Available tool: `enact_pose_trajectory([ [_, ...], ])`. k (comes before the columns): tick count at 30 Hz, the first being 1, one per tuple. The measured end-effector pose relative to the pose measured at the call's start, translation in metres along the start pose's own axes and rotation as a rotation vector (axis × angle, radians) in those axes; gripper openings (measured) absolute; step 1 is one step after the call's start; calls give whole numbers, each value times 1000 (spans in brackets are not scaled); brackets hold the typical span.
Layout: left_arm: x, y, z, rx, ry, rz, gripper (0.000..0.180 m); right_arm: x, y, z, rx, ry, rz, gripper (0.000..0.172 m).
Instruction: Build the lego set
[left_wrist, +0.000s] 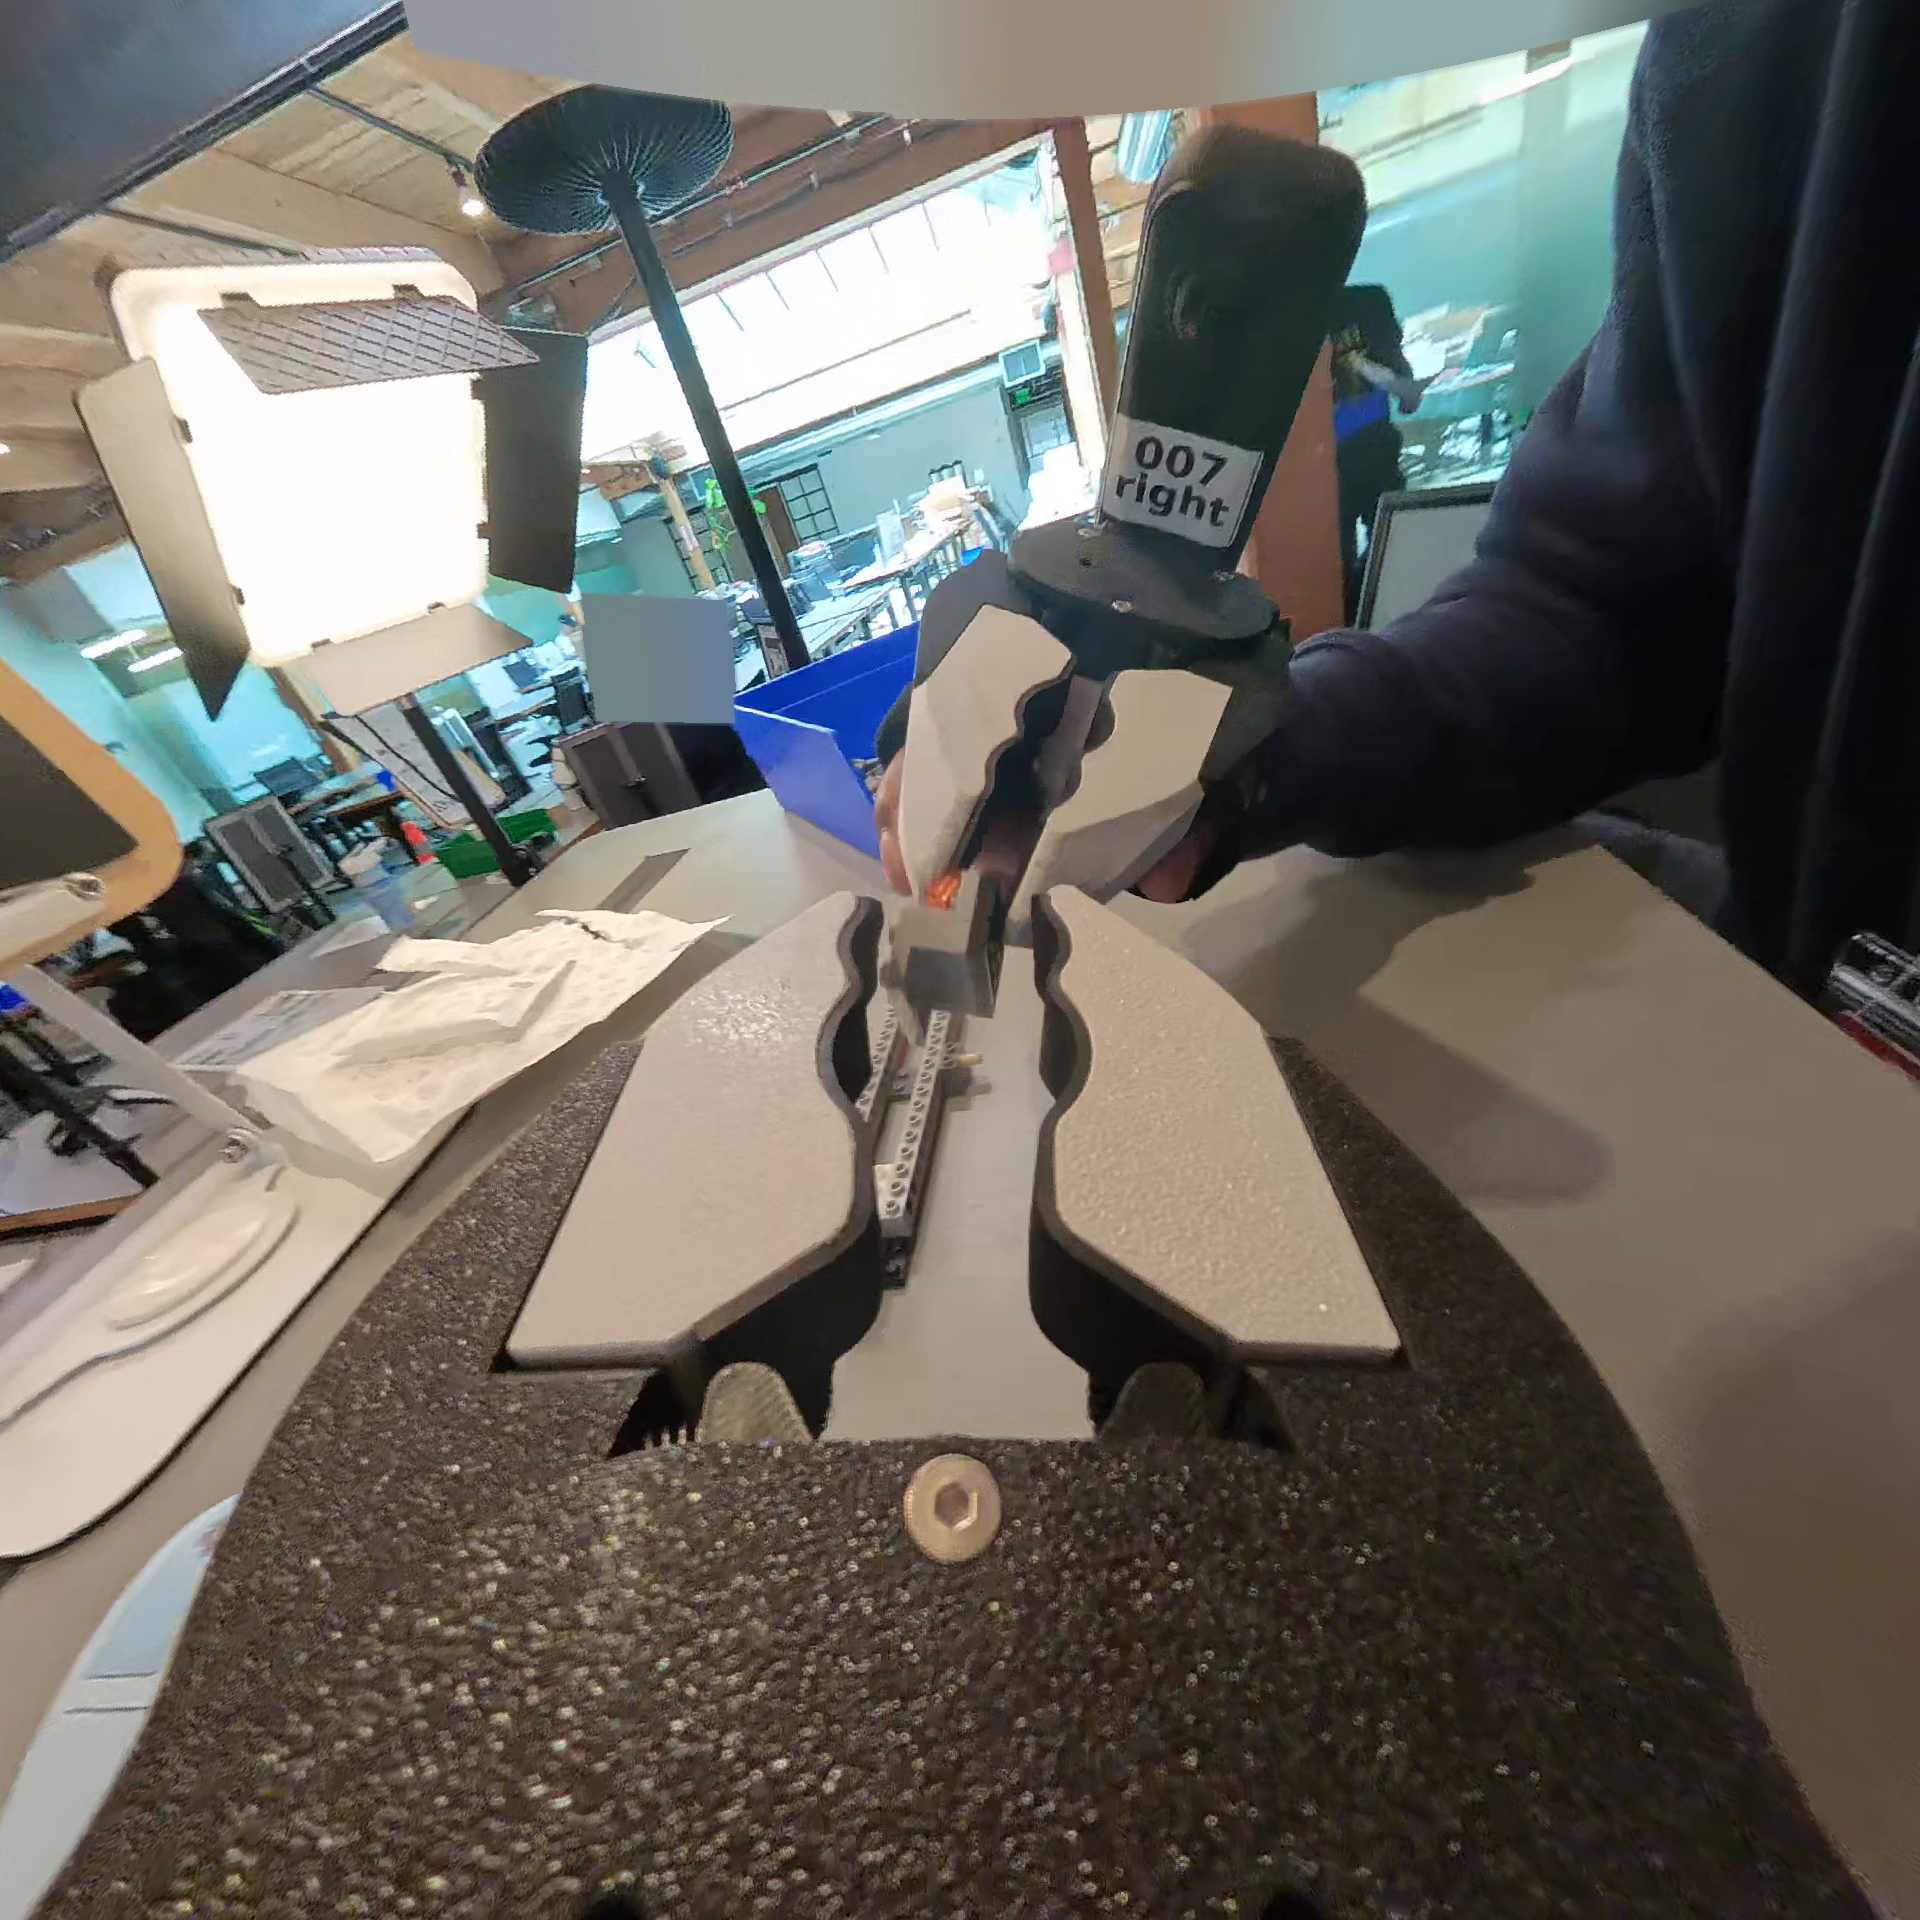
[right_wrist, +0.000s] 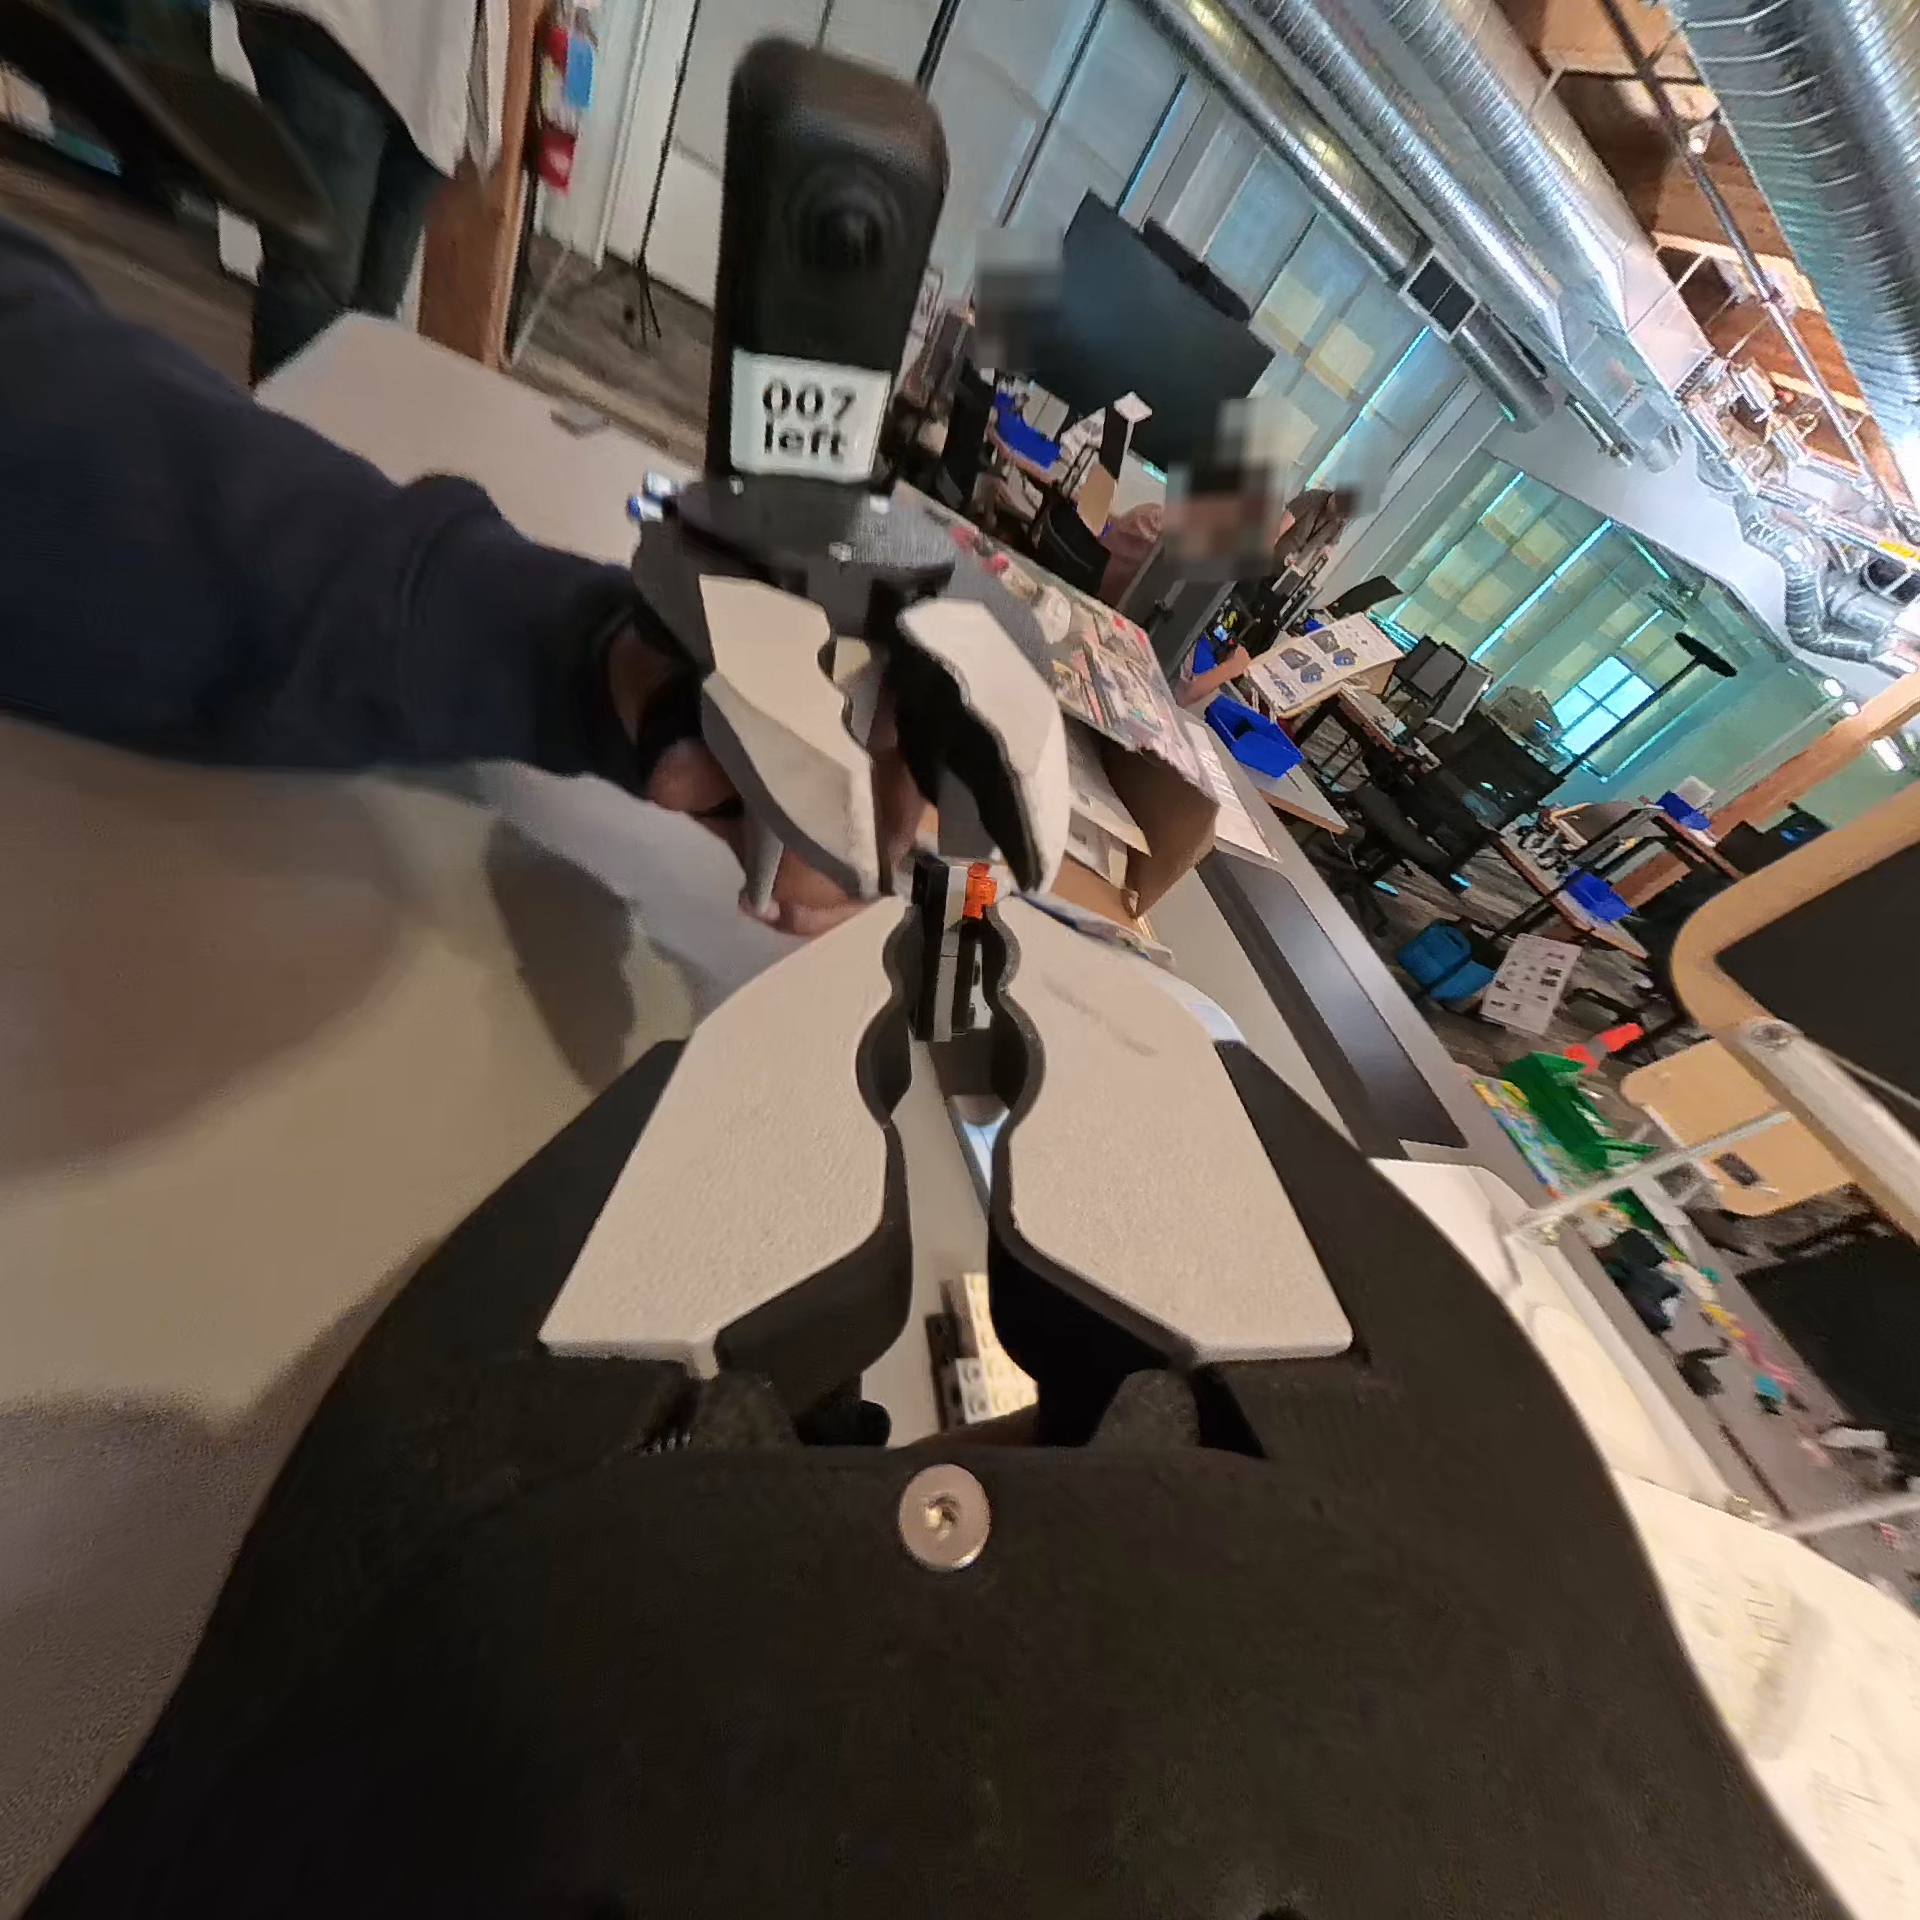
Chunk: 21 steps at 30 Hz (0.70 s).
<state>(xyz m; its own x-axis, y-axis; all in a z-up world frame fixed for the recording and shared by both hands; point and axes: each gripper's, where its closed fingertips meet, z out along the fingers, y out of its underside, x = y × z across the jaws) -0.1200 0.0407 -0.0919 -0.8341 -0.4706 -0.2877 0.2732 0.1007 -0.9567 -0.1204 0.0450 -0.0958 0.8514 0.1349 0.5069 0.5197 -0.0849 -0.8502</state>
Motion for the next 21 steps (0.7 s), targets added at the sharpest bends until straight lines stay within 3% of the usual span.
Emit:
enact_pose_trajectory([
  [21,13,10,3,-130,26,139,13,-13,10,0,-74,-60,-122,10],
])
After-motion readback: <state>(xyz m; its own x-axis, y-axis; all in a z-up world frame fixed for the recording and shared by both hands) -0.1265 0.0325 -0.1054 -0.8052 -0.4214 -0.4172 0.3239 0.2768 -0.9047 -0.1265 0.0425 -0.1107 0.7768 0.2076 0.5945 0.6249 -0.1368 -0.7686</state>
